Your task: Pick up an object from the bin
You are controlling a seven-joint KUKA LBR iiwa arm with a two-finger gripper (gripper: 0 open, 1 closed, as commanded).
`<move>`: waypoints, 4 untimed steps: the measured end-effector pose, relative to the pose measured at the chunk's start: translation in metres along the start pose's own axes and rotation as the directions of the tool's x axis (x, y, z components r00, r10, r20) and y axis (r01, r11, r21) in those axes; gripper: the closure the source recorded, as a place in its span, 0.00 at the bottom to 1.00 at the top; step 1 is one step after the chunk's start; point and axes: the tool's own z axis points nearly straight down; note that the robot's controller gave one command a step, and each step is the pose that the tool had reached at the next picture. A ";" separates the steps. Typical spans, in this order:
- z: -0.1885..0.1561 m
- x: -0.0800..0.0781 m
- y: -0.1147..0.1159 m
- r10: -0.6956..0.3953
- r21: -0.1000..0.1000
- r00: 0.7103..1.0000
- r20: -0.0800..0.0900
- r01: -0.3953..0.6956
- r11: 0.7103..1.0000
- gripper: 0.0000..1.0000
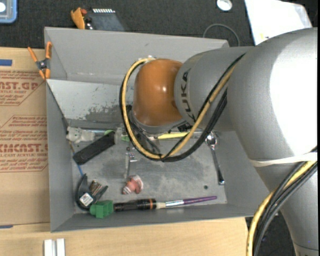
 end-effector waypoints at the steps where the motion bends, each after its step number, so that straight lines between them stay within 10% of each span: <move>1: 0.029 -0.002 0.002 -0.164 0.001 0.986 0.000 0.164 0.986 0.00; 4: 0.029 0.013 0.105 -0.271 0.004 0.963 0.006 0.271 0.963 0.00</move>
Offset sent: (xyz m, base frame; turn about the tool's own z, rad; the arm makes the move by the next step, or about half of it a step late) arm -0.0006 0.0412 -0.0293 -0.1760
